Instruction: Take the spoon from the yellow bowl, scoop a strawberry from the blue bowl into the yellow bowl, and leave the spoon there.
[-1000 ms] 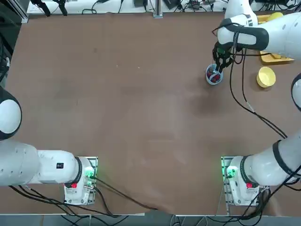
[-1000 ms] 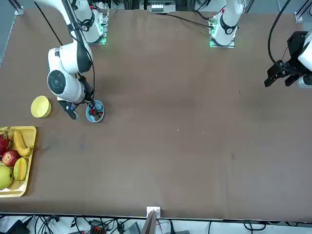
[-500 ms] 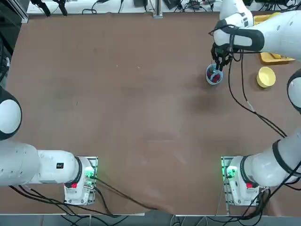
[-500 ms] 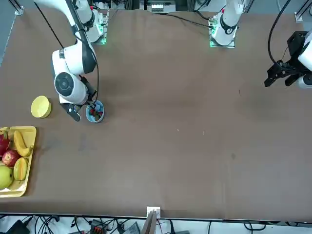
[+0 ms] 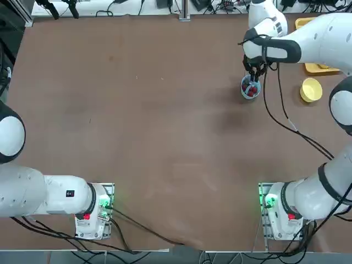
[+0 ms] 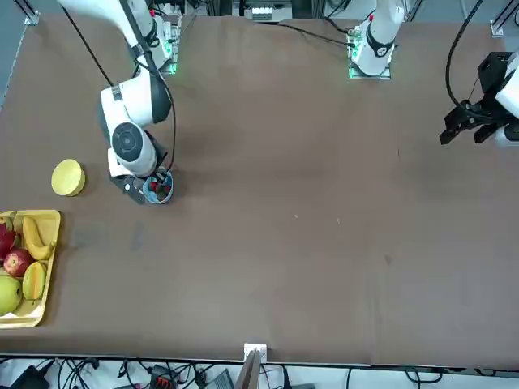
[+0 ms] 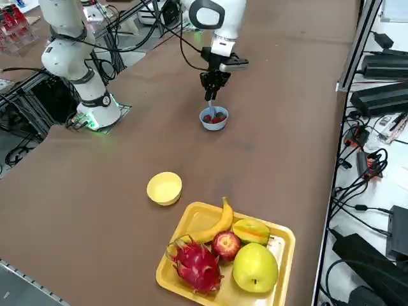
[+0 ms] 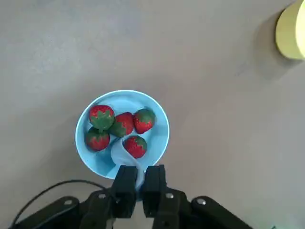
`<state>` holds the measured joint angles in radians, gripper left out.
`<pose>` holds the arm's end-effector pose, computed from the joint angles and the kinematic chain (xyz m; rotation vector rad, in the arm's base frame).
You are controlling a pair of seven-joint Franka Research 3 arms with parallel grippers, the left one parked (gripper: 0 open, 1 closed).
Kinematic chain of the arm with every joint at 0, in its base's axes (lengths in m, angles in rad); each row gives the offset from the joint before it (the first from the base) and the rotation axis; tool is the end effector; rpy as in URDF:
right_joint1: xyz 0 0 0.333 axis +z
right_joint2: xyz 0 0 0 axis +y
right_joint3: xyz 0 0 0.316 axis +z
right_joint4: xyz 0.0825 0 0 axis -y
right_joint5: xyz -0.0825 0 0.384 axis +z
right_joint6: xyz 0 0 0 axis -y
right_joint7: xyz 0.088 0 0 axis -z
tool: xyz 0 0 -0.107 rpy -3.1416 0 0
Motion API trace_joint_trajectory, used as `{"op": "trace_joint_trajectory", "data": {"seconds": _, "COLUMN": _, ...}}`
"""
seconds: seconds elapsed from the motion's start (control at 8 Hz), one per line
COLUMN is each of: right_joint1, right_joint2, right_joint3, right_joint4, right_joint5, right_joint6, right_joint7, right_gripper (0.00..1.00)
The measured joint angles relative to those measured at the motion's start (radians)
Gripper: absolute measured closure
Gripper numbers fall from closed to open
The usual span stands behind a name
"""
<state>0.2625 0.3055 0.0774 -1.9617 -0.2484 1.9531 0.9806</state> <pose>0.5462 0.1745 0.2993 2.7046 -0.7068 -0.1812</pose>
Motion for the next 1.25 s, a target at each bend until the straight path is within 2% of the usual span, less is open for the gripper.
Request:
{"op": "trace_joint_trajectory", "data": {"seconds": 0.62, "right_joint1": 0.067, "right_joint2": 0.087, "right_joint3": 0.001, "right_joint4": 0.114, "right_joint5": -0.093, "right_joint6": -0.117, "right_joint7": 0.000, "right_gripper": 0.89}}
{"op": "trace_joint_trajectory", "data": {"seconds": 1.25, "right_joint1": 0.114, "right_joint2": 0.112, "right_joint3": 0.001, "right_joint4": 0.130, "right_joint5": -0.190, "right_joint6": -0.145, "right_joint7": -0.001, "right_gripper": 0.89}}
